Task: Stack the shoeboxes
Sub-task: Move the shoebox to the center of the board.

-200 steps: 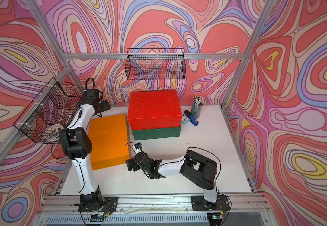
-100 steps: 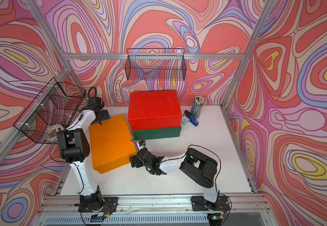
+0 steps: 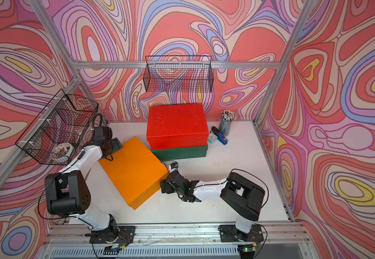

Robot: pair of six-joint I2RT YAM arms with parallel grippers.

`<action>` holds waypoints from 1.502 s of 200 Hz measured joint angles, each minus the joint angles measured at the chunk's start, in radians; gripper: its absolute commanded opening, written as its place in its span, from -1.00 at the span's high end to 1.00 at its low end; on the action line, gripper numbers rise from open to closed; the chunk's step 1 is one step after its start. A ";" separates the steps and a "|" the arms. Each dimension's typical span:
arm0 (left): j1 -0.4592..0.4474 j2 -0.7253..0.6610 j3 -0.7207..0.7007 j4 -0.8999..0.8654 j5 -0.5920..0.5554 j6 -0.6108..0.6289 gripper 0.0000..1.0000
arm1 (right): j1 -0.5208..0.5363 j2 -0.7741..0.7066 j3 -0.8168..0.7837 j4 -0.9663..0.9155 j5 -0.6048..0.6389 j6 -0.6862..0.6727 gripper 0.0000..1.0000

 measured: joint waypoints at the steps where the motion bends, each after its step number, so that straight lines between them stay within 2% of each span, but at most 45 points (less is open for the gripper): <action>1: 0.000 -0.003 -0.004 0.002 0.000 0.000 -0.76 | -0.002 -0.002 -0.002 0.000 0.000 0.001 -0.77; 71: -0.011 -0.326 -0.340 0.175 0.187 -0.054 -0.74 | -0.129 -0.125 -0.127 0.013 0.012 0.047 -0.78; 142: -0.196 -0.540 -0.503 0.203 0.217 -0.130 -0.74 | -0.259 -0.231 -0.217 -0.026 0.007 0.097 -0.79; 183: -0.323 -0.627 -0.549 0.163 0.245 -0.190 -0.74 | -0.359 -0.340 -0.262 -0.105 0.000 0.108 -0.79; 215: -0.451 -0.637 -0.628 0.124 0.291 -0.275 -0.75 | -0.501 -0.481 -0.303 -0.175 -0.052 0.109 -0.84; 243: -0.544 -0.645 -0.628 0.119 0.326 -0.325 -0.74 | -0.628 -0.615 -0.309 -0.258 -0.097 0.093 -0.91; 268: -0.566 -0.659 -0.628 0.102 0.346 -0.341 -0.77 | -0.710 -0.699 -0.300 -0.349 -0.114 0.071 -0.90; 300: -0.566 -0.734 -0.590 -0.003 0.338 -0.329 -0.90 | -0.722 -0.764 -0.241 -0.462 -0.127 0.047 -0.96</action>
